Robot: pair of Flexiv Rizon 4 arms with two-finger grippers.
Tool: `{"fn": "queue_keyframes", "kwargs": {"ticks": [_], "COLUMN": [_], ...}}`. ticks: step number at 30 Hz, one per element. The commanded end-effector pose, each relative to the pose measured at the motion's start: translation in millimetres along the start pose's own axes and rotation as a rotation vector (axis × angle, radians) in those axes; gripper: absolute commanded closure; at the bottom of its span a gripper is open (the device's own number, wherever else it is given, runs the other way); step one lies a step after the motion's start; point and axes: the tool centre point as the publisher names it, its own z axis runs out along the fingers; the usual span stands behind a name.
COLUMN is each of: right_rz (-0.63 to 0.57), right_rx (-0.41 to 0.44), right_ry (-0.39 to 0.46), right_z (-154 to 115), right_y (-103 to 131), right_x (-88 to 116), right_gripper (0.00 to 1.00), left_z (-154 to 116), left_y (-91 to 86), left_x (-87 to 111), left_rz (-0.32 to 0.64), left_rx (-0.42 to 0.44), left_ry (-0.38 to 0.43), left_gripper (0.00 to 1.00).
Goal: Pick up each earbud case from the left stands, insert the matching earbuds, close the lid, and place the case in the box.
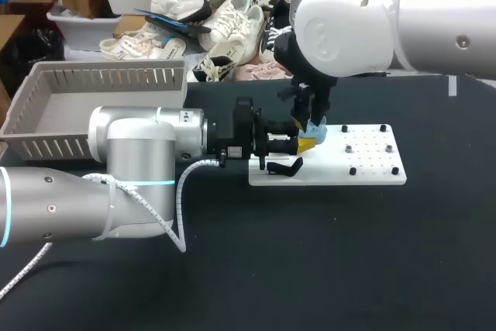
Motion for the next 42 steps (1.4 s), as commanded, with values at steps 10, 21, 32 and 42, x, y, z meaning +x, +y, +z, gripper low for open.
{"fn": "queue_keyframes", "kwargs": {"ticks": [10,21,32,42], "right_rz": [0.016,0.072,0.107,0.126], "right_rx": [0.017,0.041,0.038,0.028], "right_ry": [-0.05,-0.084,-0.054,-0.021], "right_z": [-18.2,-27.4,-10.2,4.8], "right_y": [-2.6,-35.5,-56.7,-59.7], "right_x": [4.3,-18.6,-38.4,-31.8], "right_gripper": [0.7,0.68,0.68,0.69], "left_z": [0.1,0.1,0.1,0.1], "left_y": [-0.2,-0.2,-0.2,-0.2], "left_x": [0.5,0.5,0.5,0.5], "left_rz": [0.001,0.001,0.001,0.001], "left_rx": [-0.001,-0.001,-0.001,-0.001], "left_ry": [-0.002,-0.002,-0.002,-0.002], "left_gripper": [1.0,1.0,1.0,1.0]}}
